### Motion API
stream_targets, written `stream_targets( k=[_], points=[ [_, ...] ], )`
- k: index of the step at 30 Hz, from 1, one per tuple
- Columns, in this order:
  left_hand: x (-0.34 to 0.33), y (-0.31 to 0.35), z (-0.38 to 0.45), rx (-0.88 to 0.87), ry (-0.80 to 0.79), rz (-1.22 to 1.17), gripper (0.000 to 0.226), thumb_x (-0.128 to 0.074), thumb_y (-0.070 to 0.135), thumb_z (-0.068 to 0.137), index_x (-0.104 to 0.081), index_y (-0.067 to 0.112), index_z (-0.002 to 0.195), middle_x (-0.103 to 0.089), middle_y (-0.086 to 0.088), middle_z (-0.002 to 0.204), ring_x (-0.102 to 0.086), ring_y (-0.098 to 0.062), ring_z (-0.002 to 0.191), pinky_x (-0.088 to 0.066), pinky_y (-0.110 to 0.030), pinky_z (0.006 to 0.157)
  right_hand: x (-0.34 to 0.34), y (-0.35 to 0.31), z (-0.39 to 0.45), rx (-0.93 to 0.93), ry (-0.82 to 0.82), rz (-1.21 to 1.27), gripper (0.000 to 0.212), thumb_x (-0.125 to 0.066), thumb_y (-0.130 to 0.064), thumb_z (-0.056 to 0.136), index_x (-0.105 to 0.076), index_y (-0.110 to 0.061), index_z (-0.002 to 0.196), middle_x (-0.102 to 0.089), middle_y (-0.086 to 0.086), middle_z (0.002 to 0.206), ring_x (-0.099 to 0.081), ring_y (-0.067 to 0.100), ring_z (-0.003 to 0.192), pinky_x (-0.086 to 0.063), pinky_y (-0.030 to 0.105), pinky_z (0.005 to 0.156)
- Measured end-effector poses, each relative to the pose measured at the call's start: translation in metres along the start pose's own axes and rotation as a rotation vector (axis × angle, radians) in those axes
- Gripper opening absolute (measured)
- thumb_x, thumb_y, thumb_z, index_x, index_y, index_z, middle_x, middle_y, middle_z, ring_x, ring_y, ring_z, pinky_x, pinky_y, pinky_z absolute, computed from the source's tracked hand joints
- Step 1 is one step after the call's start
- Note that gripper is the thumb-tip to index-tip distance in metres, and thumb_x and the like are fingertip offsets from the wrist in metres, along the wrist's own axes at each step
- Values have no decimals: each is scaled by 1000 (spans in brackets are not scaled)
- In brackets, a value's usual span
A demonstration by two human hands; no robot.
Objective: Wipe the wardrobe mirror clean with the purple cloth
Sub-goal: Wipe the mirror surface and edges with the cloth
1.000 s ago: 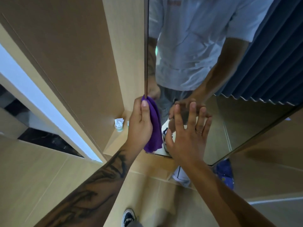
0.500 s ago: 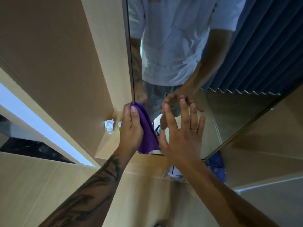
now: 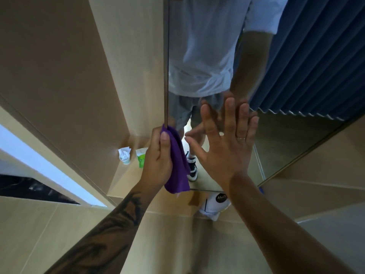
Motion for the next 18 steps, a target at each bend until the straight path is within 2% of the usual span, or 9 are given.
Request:
stream_targets(
  k=[4,7,9,12,15,18],
  points=[
    [-3,-14,-5,34,5,16,26,-26,44,105,-47,30,100,-56,31,75,-55,6,72,-41,-8,67,-5,8,-5,2,86,-20,93,-45,-78,95,9,-41,162,33,-6,166,26,19,155,5,50,127],
    [-1,-20,-4,1,1,26,24,-26,40,106,-47,30,100,-55,31,76,-53,6,72,-40,-8,69,-16,11,-26,-35,124,-24,88,-51,-75,95,-9,-38,163,22,-5,170,17,20,158,-4,54,127],
    [-2,-20,-5,-1,-14,34,26,-25,45,105,-47,33,100,-56,29,75,-53,6,71,-39,-9,68,-25,18,-43,-23,135,-47,89,-55,-74,94,-13,-36,164,17,-3,172,14,22,159,-9,57,125],
    [-1,-11,0,-1,-7,-14,25,-28,42,109,-51,35,105,-58,26,80,-55,6,76,-40,-11,71,-38,29,-49,-17,129,-78,97,-55,-77,92,-5,-36,165,22,-3,171,19,21,157,-8,59,124],
    [4,28,18,-165,32,-67,25,-32,28,114,-55,23,119,-60,24,94,-56,4,87,-42,-12,80,-45,25,-46,-23,139,-93,101,-52,-77,93,7,-36,163,30,-3,168,26,22,155,3,57,124],
    [6,50,32,-232,66,-95,20,-32,25,114,-52,24,113,-53,24,81,-52,7,76,-40,-9,71,-48,23,-47,-27,130,-87,100,-51,-76,94,10,-36,163,32,-4,167,28,22,154,7,57,125]
  ],
)
Point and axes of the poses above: each hand's wrist, its own z-axis towards the middle knuckle, its own x-axis out of the back of the hand, y = z × x, the point moved 7 cm from there along z, towards the middle knuckle
